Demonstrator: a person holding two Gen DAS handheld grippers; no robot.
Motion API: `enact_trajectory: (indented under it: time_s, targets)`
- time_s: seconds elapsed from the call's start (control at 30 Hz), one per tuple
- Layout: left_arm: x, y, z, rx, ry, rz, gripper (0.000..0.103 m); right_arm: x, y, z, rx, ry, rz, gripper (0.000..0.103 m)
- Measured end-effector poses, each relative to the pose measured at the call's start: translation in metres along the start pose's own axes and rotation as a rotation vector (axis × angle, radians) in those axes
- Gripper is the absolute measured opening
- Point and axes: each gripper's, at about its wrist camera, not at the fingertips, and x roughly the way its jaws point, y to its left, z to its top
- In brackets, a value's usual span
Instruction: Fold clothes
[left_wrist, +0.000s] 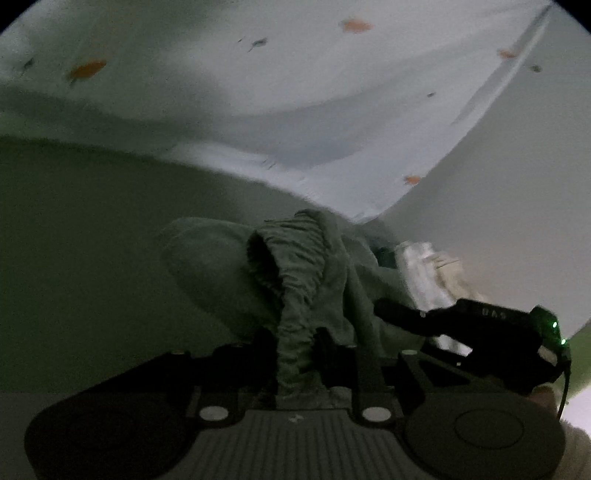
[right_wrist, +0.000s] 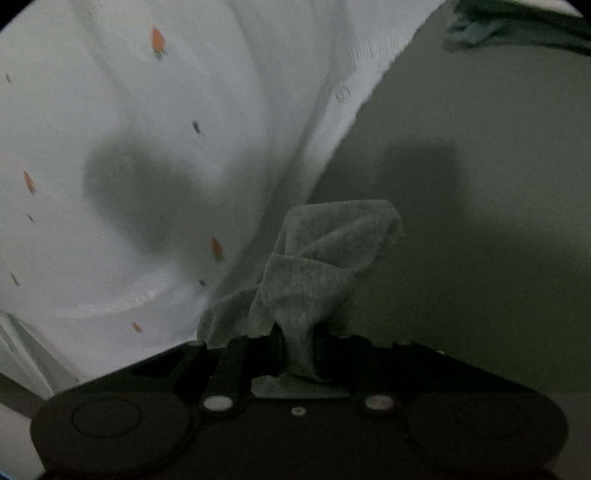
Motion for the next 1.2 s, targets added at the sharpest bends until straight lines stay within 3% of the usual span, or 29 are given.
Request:
enact_trajectory:
  time_s: [0.13, 0.23, 0.37, 0.5, 0.83, 1.2]
  targets:
    - [-0.004, -0.016, 0.023, 0.069, 0.011, -0.097, 0.026, -0.033, 0.014, -0.008, 0.057, -0.112, 0.031, 0.016]
    - [0.009, -0.037, 0.041, 0.139, 0.071, -0.147, 0.026, -0.059, 0.018, -0.009, 0.096, -0.21, 0.037, 0.016]
    - [0.029, -0.074, 0.058, 0.228, 0.112, -0.189, 0.026, -0.091, 0.006, -0.009, 0.236, -0.31, 0.056, 0.016]
    - [0.06, -0.116, 0.069, 0.269, 0.132, -0.234, 0.025, -0.12, -0.008, 0.005, 0.298, -0.391, 0.085, 0.016]
    - [0.146, -0.243, 0.086, 0.406, 0.136, -0.311, 0.025, -0.199, -0.055, 0.094, 0.374, -0.539, 0.186, 0.016]
    - [0.273, -0.378, 0.107, 0.563, 0.185, -0.371, 0.024, -0.266, -0.09, 0.194, 0.387, -0.71, 0.173, 0.016]
